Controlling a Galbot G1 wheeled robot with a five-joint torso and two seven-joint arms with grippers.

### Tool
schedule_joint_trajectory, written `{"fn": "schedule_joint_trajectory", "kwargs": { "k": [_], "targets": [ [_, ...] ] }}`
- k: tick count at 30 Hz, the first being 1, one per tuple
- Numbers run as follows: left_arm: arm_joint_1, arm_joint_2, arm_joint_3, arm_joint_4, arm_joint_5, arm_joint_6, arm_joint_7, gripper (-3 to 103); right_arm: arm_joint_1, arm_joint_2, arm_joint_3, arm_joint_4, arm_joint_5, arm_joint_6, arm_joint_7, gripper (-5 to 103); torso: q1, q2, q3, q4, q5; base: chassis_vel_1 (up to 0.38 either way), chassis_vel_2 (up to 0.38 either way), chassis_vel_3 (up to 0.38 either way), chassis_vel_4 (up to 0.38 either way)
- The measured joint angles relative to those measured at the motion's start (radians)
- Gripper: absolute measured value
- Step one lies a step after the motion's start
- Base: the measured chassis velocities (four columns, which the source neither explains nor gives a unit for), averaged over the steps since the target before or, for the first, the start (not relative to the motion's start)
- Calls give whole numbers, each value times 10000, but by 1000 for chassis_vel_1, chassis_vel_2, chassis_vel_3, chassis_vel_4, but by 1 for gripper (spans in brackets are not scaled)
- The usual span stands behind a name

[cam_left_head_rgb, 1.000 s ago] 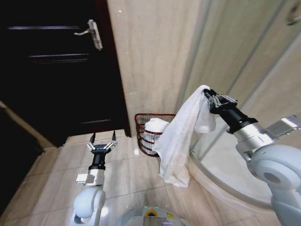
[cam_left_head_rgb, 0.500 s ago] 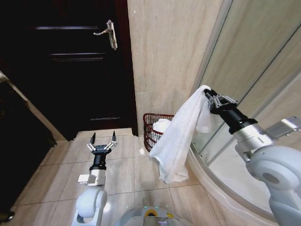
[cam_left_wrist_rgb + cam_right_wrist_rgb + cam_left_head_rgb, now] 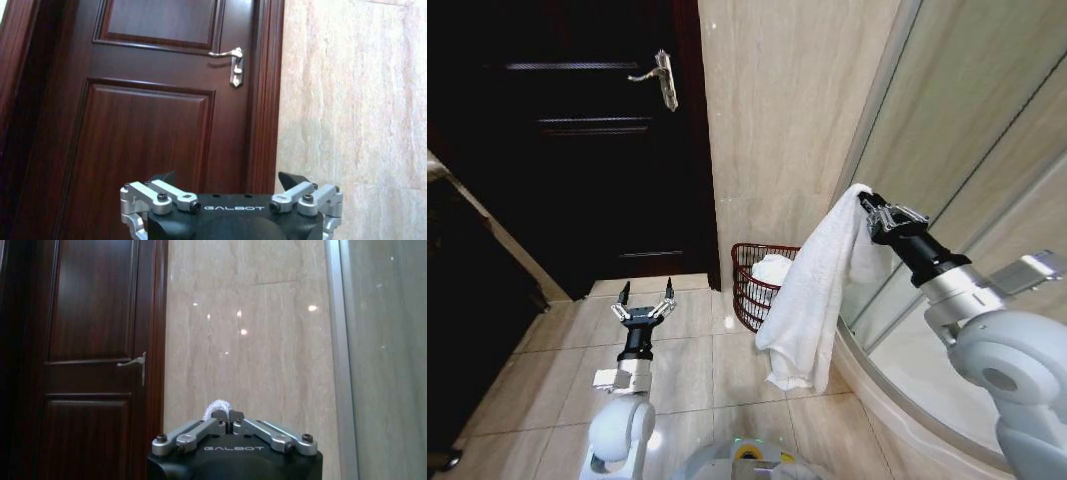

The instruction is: Discard the used towel into the hamper.

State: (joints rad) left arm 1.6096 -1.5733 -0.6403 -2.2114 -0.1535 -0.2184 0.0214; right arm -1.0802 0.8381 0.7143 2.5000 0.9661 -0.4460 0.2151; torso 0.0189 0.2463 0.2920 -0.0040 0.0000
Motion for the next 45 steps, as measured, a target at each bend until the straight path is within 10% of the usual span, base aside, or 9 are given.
{"fn": "schedule_joint_trajectory", "kwargs": {
  "k": [45],
  "targets": [
    [87,-11,30,-37,93,-88,238,100,-514,398,-43,0,-1580,-16,-348,1,702,1896,1199,0,1,0,0,0,0]
  ]
}}
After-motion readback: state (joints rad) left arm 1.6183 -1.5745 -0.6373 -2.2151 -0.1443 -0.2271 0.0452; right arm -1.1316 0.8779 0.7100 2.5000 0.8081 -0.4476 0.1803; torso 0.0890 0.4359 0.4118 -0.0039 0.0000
